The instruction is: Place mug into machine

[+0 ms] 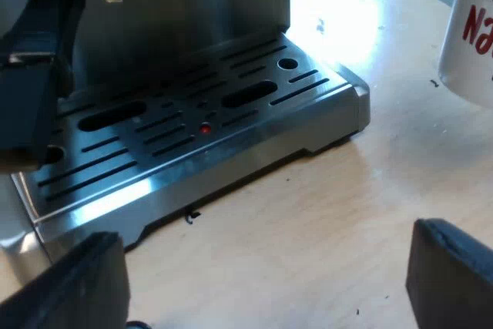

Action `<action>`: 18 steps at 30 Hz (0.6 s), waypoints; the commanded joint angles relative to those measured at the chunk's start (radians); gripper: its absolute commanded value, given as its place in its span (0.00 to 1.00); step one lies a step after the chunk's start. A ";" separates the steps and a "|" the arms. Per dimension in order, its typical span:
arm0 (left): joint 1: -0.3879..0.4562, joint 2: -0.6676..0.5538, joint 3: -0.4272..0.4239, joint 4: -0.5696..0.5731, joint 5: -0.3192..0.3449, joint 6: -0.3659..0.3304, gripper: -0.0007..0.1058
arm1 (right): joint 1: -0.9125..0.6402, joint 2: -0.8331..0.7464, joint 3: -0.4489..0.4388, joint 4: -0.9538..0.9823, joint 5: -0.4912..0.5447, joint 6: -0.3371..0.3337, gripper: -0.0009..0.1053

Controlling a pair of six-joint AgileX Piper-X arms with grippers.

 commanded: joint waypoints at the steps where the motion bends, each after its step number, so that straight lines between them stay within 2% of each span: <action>1: 0.003 -0.004 0.000 -0.023 -0.019 0.011 0.77 | 0.037 0.015 -0.011 -0.064 -0.007 -0.028 0.01; 3: 0.031 -0.004 0.000 -0.032 -0.019 0.011 0.77 | 0.097 0.059 -0.011 -0.110 0.068 -0.026 0.01; 7: 0.102 -0.004 0.000 -0.034 0.008 0.022 0.77 | 0.170 0.140 -0.011 -0.231 0.148 -0.012 0.01; 12: 0.210 -0.004 0.000 -0.034 0.205 0.128 0.77 | 0.239 0.293 -0.011 -0.366 0.195 0.051 0.01; 18: 0.273 -0.004 0.000 -0.034 0.258 0.150 0.77 | 0.298 0.472 -0.011 -0.601 0.228 0.090 0.01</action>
